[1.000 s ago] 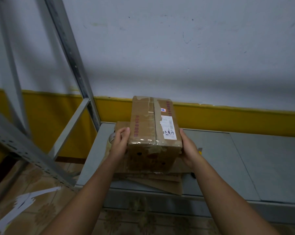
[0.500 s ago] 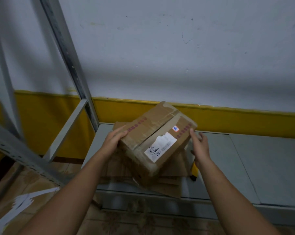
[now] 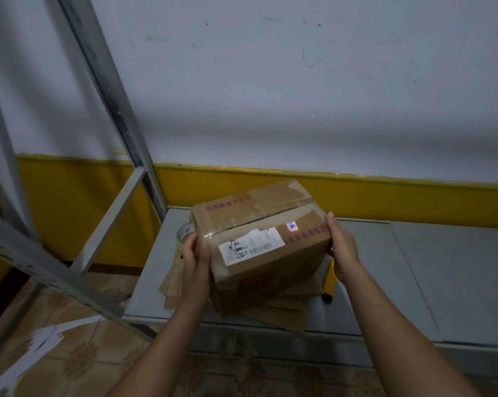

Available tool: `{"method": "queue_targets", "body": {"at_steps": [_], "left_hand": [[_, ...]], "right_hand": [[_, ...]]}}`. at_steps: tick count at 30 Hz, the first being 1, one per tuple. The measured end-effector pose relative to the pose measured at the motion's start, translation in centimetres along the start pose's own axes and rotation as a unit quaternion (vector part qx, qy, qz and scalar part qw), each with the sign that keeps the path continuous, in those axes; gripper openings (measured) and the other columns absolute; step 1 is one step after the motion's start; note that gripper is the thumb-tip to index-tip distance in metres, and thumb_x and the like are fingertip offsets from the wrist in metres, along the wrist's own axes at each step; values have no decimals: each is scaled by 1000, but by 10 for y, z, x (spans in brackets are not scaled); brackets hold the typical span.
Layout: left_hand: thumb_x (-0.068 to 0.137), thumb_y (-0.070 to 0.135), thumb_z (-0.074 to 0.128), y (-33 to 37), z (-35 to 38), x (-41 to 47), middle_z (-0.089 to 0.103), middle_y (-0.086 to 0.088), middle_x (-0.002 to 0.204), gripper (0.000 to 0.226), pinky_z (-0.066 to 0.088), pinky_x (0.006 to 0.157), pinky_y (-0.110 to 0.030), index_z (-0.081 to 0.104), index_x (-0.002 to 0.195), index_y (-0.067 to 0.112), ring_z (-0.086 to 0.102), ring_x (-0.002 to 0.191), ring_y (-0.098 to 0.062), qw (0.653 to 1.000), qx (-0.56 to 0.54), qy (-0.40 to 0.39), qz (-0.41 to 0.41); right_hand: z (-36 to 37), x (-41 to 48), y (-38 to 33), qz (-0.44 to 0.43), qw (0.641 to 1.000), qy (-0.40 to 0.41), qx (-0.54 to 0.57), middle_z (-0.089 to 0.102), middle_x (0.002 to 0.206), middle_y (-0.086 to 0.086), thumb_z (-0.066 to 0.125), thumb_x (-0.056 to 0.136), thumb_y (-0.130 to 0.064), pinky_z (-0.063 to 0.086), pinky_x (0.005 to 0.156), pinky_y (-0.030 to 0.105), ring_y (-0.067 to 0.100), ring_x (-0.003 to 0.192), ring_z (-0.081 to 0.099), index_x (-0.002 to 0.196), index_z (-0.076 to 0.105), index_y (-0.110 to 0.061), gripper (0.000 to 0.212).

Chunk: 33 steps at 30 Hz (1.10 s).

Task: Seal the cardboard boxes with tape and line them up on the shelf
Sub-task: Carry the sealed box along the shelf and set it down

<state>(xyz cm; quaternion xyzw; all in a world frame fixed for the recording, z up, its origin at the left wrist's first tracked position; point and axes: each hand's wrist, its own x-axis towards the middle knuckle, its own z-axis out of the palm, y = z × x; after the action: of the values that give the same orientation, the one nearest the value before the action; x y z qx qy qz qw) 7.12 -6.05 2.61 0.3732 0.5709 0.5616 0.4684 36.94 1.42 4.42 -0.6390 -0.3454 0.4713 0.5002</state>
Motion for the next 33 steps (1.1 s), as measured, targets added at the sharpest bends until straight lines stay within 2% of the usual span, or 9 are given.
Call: {"method": "queue_targets", "body": {"at_steps": [2, 5, 8, 11, 16, 20, 25, 29, 33], "left_hand": [[85, 88, 51, 1, -4, 10, 53, 8, 154, 79, 49, 111, -56, 41, 153, 48, 55, 139, -17, 1000, 3, -9, -7], [89, 83, 56, 6, -4, 12, 51, 5, 159, 79, 46, 114, -58, 38, 158, 49, 53, 143, -21, 998, -20, -57, -9], [91, 76, 61, 15, 0, 2, 53, -1, 157, 81, 46, 112, -63, 34, 161, 45, 57, 140, -28, 996, -58, -63, -3], [87, 68, 64, 33, 6, -7, 59, -6, 152, 85, 50, 109, -61, 35, 161, 39, 62, 134, -30, 993, -83, -79, -4], [98, 53, 55, 61, 34, -13, 61, -10, 149, 67, 45, 112, -64, 40, 160, 31, 61, 134, -34, 984, -82, -156, 20], [104, 41, 44, 68, 69, -19, 64, -12, 145, 56, 57, 103, -53, 43, 158, 26, 63, 132, -34, 971, -97, -216, 29], [104, 45, 48, 68, 104, -13, 63, -13, 146, 58, 54, 106, -53, 45, 158, 24, 62, 133, -34, 960, -111, -259, 2], [106, 45, 46, 73, 142, -14, 68, -13, 139, 56, 62, 91, -37, 49, 155, 17, 67, 126, -32, 945, -109, -309, -10], [97, 50, 53, 73, 195, -22, 67, -13, 140, 64, 61, 95, -40, 49, 154, 20, 66, 126, -33, 925, -103, -366, -14]], "right_hand": [[-3, -3, 5, 23, 1000, -17, 12, 77, 109, -3, 46, 99, -65, 52, 79, 30, 11, 103, 70, 117, 73, -28, 49], [-6, -9, 11, 22, 998, -36, 36, 75, 119, 2, 51, 101, -58, 54, 86, 32, 17, 112, 69, 132, 67, -22, 50], [-12, -30, 10, -43, 998, -34, 19, 76, 112, 6, 53, 99, -54, 57, 87, 33, 18, 107, 71, 125, 70, -16, 49], [-26, -57, 5, -86, 996, -11, 34, 76, 107, 4, 50, 105, -44, 57, 78, 22, 14, 101, 71, 121, 71, -13, 41], [-56, -93, -3, -99, 989, 70, 87, 76, 101, 2, 50, 107, -35, 55, 77, 28, 17, 102, 71, 118, 70, -11, 33], [-87, -112, -15, -113, 980, 124, 103, 76, 102, 3, 51, 107, -34, 57, 74, 25, 17, 101, 72, 117, 71, -14, 30], [-118, -129, -22, -138, 966, 198, 97, 76, 110, 3, 56, 99, -45, 56, 78, 23, 16, 104, 71, 124, 70, -15, 42], [-148, -150, -23, -144, 950, 260, 98, 77, 106, -3, 58, 95, -50, 54, 75, 20, 11, 101, 71, 125, 70, -18, 45], [-187, -175, -14, -135, 930, 323, 109, 74, 112, -6, 61, 93, -53, 52, 78, 21, 10, 106, 69, 131, 66, -21, 49]]}}
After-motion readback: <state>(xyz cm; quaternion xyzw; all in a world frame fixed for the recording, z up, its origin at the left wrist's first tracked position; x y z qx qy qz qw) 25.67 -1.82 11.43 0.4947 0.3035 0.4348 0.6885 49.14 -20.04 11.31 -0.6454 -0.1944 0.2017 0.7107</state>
